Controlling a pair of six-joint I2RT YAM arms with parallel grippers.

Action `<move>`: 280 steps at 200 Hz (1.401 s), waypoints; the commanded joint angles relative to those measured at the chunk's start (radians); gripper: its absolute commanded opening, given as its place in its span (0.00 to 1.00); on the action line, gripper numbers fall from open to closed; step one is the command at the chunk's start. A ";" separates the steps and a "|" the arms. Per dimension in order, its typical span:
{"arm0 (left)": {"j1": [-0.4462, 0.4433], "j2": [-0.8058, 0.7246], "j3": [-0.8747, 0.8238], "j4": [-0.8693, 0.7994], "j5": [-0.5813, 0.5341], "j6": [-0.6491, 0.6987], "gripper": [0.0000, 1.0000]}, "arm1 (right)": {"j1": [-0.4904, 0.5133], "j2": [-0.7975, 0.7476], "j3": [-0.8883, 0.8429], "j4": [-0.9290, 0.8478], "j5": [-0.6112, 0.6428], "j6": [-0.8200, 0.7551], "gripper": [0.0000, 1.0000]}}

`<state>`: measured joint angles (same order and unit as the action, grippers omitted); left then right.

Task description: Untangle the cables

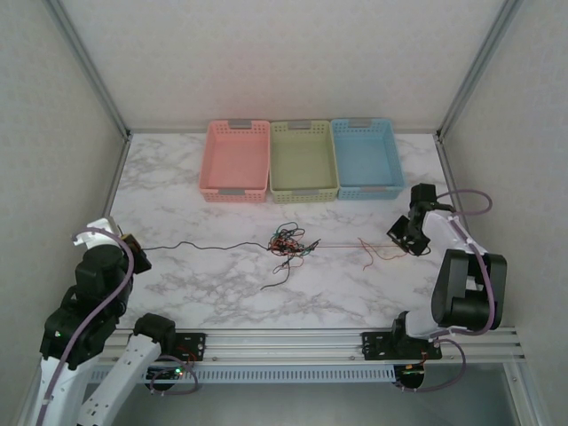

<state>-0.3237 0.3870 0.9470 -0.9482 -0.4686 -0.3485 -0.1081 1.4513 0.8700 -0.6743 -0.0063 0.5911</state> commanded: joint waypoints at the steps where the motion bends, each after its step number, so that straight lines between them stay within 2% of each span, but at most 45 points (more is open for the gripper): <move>1: 0.016 -0.016 0.081 -0.019 -0.260 0.057 0.00 | -0.065 -0.017 0.011 0.029 0.154 0.009 0.00; 53: 0.015 0.022 0.225 -0.043 -0.383 0.170 0.00 | -0.135 0.026 0.069 0.020 0.140 0.025 0.00; 83: 0.014 0.067 0.260 -0.036 -0.355 0.201 0.00 | -0.140 0.030 0.075 0.021 0.137 0.022 0.00; 135: 0.013 0.089 0.284 -0.008 -0.440 0.289 0.00 | -0.154 0.058 0.080 0.029 0.176 0.013 0.00; 188: 0.000 0.087 0.321 -0.027 -0.487 0.312 0.00 | -0.162 0.074 0.070 0.048 0.215 0.017 0.00; 202: 0.000 0.091 0.321 -0.039 -0.427 0.283 0.00 | -0.160 0.070 0.065 0.055 0.162 0.014 0.00; 226: 0.000 0.120 0.272 -0.041 -0.190 0.199 0.00 | -0.123 0.049 0.055 0.056 0.079 -0.001 0.00; 243: 0.001 0.156 0.216 -0.021 -0.013 0.146 0.00 | -0.058 0.025 0.063 0.029 0.039 -0.023 0.00; 262: 0.002 0.209 0.161 0.002 0.122 0.104 0.00 | 0.040 -0.003 0.079 -0.007 0.015 -0.051 0.00; 280: 0.002 0.250 0.126 0.012 0.202 0.087 0.00 | 0.125 -0.030 0.090 -0.042 0.018 -0.067 0.10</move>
<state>-0.3298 0.5869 1.1183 -0.9676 -0.4454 -0.2005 -0.0704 1.4738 0.9237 -0.6720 0.0204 0.5682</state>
